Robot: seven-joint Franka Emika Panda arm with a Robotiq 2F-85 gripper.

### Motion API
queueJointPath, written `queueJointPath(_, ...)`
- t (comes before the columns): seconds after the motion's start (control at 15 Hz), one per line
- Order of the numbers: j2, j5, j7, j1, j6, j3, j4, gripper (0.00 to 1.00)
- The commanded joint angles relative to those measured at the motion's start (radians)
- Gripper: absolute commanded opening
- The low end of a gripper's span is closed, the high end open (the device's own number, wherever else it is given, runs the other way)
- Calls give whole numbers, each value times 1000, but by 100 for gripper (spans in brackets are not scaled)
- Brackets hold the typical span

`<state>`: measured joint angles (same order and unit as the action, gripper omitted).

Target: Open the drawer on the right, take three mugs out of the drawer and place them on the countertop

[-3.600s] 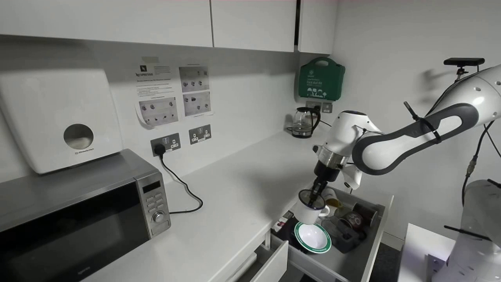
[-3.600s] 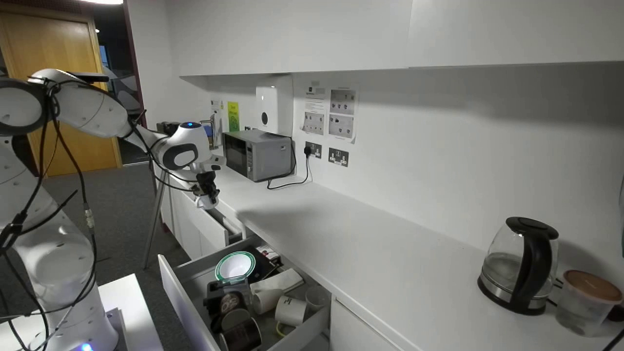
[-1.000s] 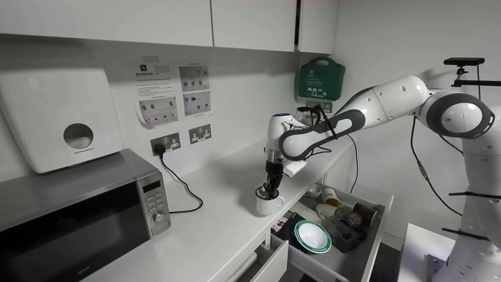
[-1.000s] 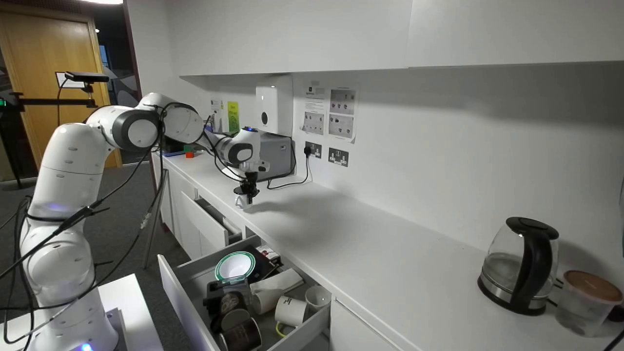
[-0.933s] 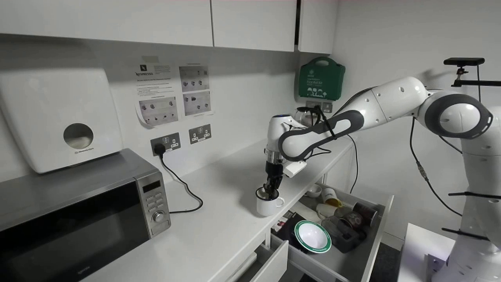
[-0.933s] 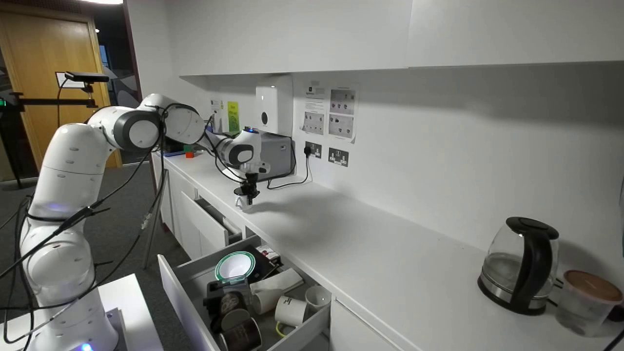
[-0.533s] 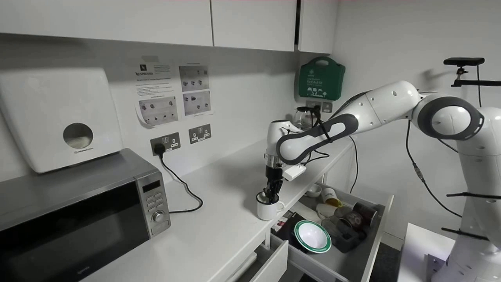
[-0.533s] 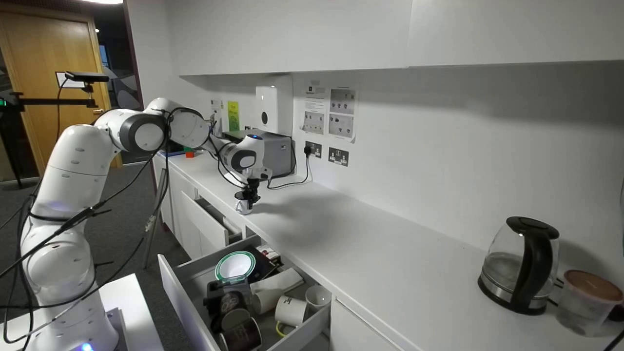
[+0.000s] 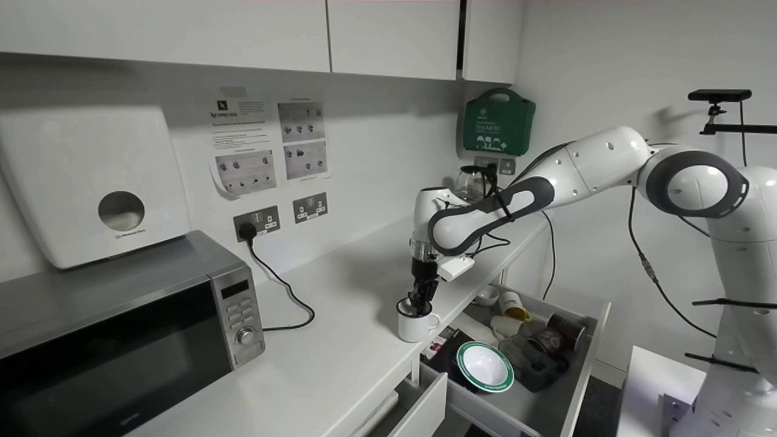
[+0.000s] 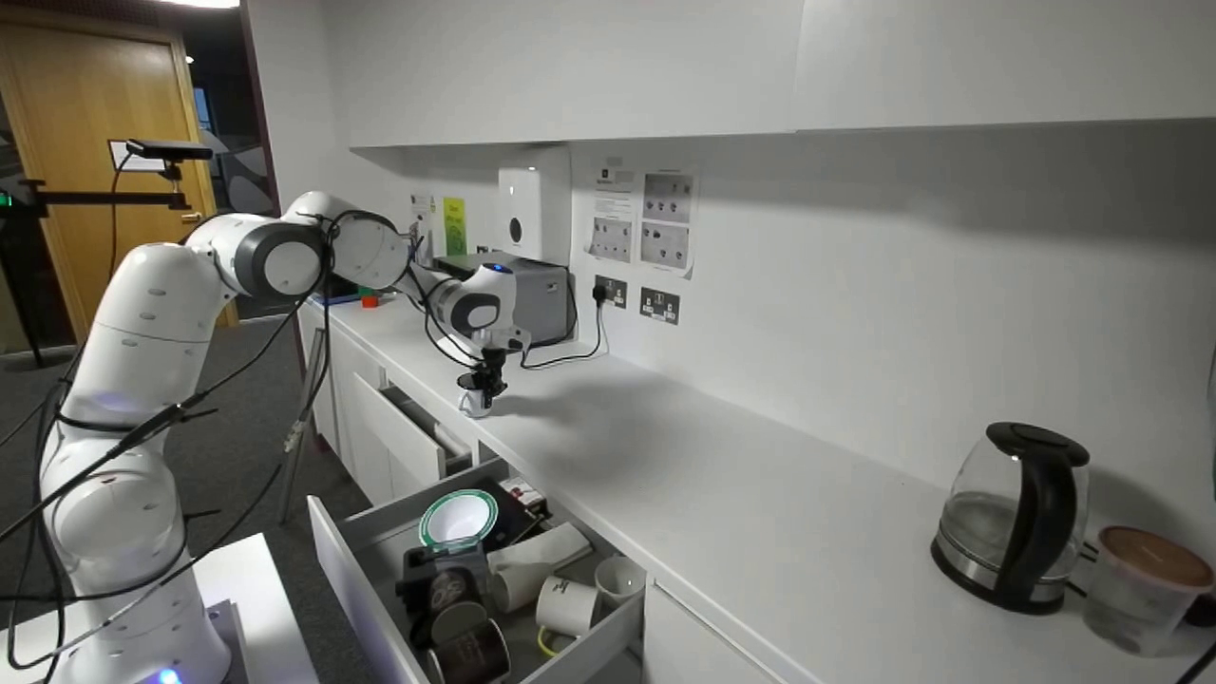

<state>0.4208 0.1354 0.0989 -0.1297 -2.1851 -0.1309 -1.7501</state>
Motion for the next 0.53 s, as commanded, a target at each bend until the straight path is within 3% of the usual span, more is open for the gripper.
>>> queueJointPath(0.0,-4,20,-14,7,60,-1,52,1)
queueJointPath(0.47,6,2,1,-6,147,4,160,1)
